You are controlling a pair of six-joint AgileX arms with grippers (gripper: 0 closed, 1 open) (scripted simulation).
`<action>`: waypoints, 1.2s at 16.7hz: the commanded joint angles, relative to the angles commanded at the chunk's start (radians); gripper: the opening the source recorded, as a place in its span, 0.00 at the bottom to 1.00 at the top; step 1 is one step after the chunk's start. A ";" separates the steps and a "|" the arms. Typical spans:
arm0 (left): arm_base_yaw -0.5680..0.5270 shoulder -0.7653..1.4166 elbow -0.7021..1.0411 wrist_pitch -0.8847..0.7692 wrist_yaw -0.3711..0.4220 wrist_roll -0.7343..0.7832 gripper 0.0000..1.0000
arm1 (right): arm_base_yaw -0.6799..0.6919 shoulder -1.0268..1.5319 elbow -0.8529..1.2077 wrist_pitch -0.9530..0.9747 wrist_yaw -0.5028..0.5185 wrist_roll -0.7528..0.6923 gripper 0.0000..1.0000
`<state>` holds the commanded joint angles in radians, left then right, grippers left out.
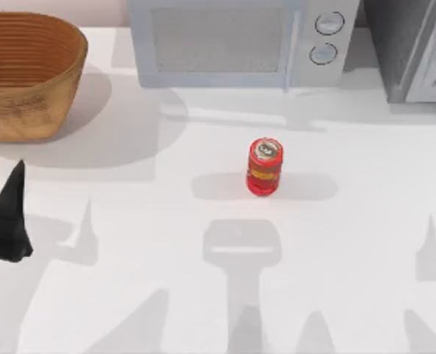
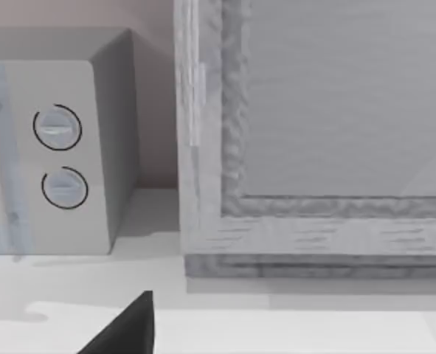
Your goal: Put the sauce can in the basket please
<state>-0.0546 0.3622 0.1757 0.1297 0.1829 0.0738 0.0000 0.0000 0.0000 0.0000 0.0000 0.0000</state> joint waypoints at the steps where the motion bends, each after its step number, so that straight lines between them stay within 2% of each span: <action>1: -0.012 0.086 0.039 0.029 0.041 0.016 1.00 | 0.000 0.000 0.000 0.000 0.000 0.000 1.00; 14: -0.192 1.430 0.644 0.471 0.669 0.273 1.00 | 0.000 0.000 0.000 0.000 0.000 0.000 1.00; 17: -0.227 1.677 0.758 0.554 0.789 0.323 1.00 | 0.000 0.000 0.000 0.000 0.000 0.000 1.00; 20: -0.252 1.851 0.838 0.612 0.875 0.357 1.00 | 0.000 0.000 0.000 0.000 0.000 0.000 1.00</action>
<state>-0.3067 2.2135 1.0134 0.7414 1.0578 0.4310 0.0000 0.0000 0.0000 0.0000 0.0000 0.0000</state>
